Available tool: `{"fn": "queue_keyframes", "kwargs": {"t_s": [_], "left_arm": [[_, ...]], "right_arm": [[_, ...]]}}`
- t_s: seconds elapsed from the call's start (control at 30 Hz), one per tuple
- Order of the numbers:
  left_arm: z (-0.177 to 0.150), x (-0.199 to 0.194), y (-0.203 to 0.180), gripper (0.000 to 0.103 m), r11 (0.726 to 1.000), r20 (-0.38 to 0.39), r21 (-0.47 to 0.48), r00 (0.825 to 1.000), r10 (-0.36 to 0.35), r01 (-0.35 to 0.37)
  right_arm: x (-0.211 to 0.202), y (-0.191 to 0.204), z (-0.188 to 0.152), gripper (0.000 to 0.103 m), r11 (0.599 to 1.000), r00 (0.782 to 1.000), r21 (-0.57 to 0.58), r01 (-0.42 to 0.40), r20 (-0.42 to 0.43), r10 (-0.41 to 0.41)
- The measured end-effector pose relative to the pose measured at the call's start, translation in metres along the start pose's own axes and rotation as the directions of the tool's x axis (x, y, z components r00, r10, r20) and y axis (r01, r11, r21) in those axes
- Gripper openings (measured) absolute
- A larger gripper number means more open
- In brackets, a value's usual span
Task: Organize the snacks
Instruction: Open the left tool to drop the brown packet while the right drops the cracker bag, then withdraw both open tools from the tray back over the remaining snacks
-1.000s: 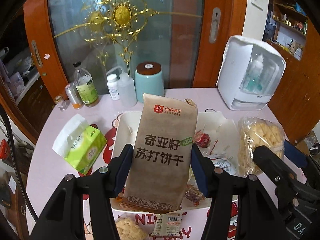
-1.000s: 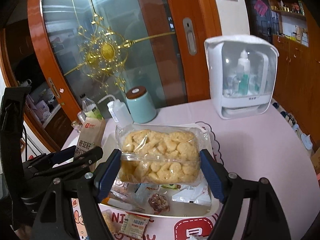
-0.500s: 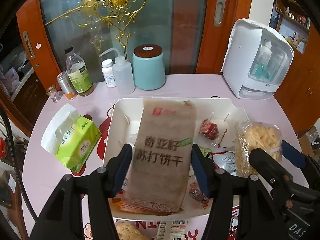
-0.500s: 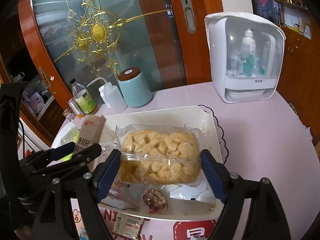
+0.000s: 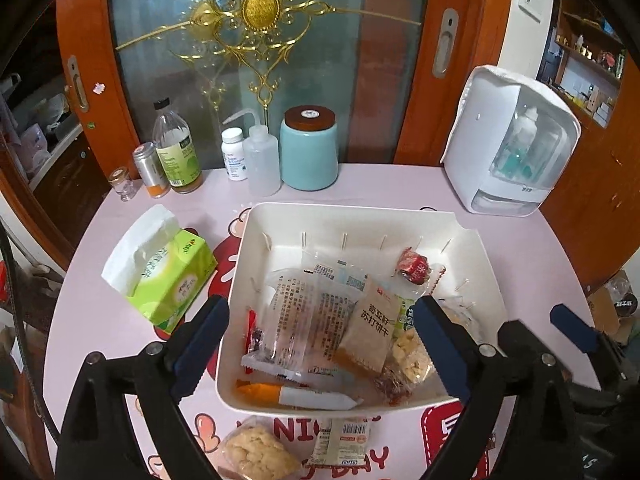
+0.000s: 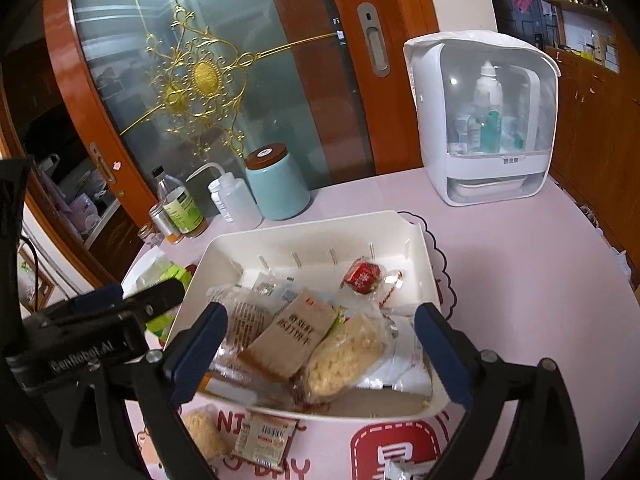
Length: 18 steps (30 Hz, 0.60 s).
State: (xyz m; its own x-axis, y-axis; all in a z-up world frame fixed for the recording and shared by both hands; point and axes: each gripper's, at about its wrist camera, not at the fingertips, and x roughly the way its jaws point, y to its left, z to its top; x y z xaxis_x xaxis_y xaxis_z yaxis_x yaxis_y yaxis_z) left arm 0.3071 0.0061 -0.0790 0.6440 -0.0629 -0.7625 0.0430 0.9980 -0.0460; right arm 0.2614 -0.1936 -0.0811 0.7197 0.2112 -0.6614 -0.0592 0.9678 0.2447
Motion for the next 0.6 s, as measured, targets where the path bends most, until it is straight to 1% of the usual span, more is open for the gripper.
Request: {"fn": "queue_keyframes", "kwargs": {"t_s": [0.13,0.33,0.6], "left_arm": [[-0.006,-0.019,-0.002,0.094,1.000,0.023,0.010,1.000,0.007,-0.007],[-0.020,-0.051,-0.007,0.095,1.000,0.045,0.007,0.999,-0.003,0.002],[-0.051,-0.099,-0.016,0.096,1.000,0.069,0.013,0.998,-0.007,0.007]], "right_arm": [[-0.017,0.004,-0.007,0.096,1.000,1.000,-0.018,-0.014,0.010,0.014],[-0.047,0.004,-0.015,0.096,0.999,0.999,-0.026,-0.019,0.029,0.020],[-0.090,0.000,-0.031,0.096,0.999,0.999,-0.043,-0.017,0.050,0.020]]}}
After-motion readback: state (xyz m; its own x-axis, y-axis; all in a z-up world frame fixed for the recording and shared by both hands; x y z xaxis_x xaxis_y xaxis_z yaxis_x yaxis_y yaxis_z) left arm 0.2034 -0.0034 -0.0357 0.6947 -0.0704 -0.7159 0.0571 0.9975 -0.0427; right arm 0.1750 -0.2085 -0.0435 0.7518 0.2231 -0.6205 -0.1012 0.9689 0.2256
